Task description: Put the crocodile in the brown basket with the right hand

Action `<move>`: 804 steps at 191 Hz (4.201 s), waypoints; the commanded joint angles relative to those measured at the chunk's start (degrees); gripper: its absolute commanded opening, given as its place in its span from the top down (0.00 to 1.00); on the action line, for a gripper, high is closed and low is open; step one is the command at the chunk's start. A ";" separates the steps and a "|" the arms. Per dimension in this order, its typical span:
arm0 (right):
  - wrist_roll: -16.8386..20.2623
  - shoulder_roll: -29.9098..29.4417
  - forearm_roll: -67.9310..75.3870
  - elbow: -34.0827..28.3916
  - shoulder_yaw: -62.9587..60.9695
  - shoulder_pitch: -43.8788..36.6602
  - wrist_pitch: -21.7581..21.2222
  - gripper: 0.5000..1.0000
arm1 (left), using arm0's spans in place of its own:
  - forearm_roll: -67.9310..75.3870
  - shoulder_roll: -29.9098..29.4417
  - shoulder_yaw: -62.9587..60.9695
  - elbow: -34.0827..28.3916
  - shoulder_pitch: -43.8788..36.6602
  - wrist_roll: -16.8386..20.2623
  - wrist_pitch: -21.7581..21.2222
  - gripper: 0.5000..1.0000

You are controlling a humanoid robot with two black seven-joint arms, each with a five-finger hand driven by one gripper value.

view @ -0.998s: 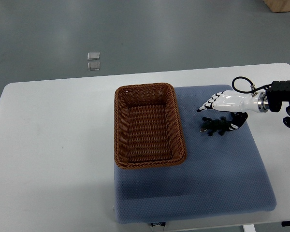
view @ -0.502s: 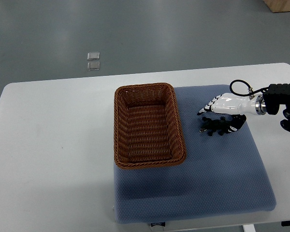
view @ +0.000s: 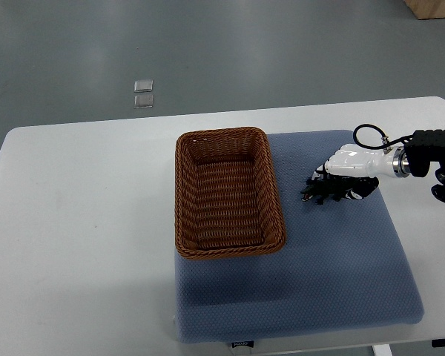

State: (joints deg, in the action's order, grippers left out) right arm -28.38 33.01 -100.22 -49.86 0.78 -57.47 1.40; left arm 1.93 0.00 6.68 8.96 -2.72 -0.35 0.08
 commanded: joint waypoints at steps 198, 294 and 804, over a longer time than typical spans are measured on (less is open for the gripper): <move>-0.01 -0.57 4.50 -0.07 -0.87 -1.42 -1.13 0.73 | 0.00 0.00 0.00 0.00 0.00 0.00 0.00 0.00; -0.19 -0.31 9.16 0.02 -0.87 -1.50 -4.12 0.98 | 0.00 0.00 0.00 0.00 0.00 0.00 0.00 0.00; 2.98 -16.13 25.95 1.96 -13.87 -4.84 -8.34 0.15 | 0.00 0.00 0.00 0.00 0.00 0.00 0.00 0.00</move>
State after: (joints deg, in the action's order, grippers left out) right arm -25.74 15.23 -77.36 -47.90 -9.08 -63.84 -4.76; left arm 1.93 0.00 6.68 8.96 -2.72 -0.35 0.08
